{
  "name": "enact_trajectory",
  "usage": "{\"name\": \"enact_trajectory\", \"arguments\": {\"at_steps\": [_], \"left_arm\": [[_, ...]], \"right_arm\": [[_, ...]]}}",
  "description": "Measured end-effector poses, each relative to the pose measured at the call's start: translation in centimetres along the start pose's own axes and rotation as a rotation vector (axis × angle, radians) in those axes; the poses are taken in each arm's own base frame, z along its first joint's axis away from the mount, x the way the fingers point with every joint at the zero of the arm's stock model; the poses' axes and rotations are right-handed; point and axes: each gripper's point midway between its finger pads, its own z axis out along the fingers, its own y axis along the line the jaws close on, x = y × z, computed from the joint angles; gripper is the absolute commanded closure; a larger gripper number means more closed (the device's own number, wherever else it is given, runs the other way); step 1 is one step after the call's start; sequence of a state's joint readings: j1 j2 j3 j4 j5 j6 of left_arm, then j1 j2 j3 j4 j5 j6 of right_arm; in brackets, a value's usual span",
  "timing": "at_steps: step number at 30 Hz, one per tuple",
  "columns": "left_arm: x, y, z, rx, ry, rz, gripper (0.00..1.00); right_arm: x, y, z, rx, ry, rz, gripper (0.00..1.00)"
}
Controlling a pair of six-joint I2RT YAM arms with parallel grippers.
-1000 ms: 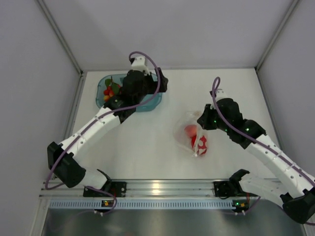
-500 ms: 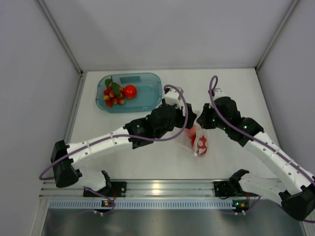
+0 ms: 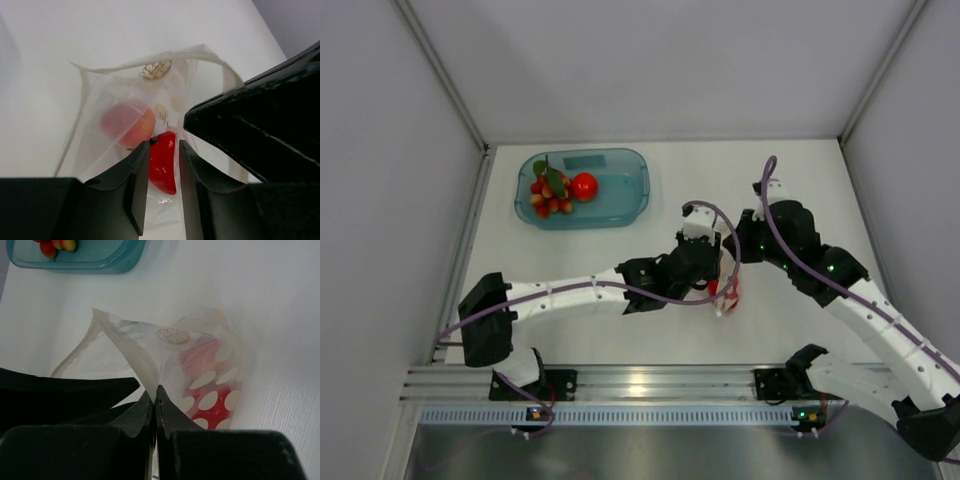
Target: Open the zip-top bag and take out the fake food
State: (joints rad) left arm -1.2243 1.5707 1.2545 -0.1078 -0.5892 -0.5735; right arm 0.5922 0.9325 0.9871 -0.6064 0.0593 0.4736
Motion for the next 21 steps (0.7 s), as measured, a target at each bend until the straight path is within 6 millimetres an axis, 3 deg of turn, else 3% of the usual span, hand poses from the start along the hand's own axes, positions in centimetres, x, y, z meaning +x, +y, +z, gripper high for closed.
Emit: {"name": "enact_trajectory", "arguments": {"at_steps": [5,10,14,21], "left_arm": [[4.6,0.4,2.8,-0.043,0.076,0.011,0.73],[8.8,1.1,4.6,-0.079,0.150,0.025,0.90],[9.0,1.2,4.7,-0.084,0.151,0.012,1.00],[9.8,0.9,4.6,-0.055,0.179,0.026,1.00]], "right_arm": [[-0.1,-0.3,-0.1,0.002,-0.029,0.003,1.00],[0.3,-1.5,0.2,0.059,-0.038,-0.002,1.00],[0.2,-2.8,0.1,0.117,-0.046,-0.018,1.00],[0.2,-5.2,0.6,0.203,-0.028,-0.039,1.00]]}}
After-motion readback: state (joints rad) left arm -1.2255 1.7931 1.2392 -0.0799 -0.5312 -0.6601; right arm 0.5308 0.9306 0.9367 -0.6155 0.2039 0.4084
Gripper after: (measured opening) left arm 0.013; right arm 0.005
